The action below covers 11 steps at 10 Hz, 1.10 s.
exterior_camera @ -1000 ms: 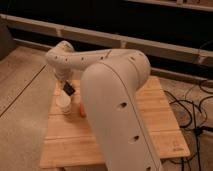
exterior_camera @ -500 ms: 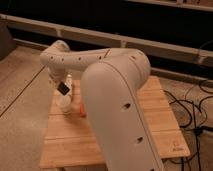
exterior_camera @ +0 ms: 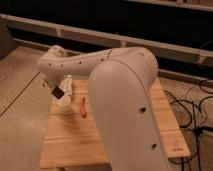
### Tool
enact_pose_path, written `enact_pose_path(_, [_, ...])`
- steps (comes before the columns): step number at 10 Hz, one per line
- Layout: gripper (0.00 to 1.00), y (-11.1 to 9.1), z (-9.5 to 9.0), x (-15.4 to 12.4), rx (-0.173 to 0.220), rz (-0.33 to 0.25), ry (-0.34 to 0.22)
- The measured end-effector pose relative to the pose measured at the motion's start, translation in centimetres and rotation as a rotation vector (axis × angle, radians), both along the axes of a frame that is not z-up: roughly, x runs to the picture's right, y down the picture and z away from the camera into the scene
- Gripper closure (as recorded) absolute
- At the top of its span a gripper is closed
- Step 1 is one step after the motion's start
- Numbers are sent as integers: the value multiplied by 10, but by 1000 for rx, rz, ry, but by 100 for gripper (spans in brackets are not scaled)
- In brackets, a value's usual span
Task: Place the eraser in the ceramic cup
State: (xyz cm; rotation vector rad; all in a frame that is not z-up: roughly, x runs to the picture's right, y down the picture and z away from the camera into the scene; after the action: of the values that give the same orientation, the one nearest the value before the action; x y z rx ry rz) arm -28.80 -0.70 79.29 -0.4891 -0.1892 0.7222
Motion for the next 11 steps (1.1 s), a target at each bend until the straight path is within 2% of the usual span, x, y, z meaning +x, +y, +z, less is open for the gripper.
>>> enact_pose_path(3, [100, 13, 7, 3, 8, 8, -31])
enact_pose_path(7, [100, 12, 16, 11, 35, 20, -53])
enact_pose_path(11, [100, 19, 23, 5, 46, -12, -90])
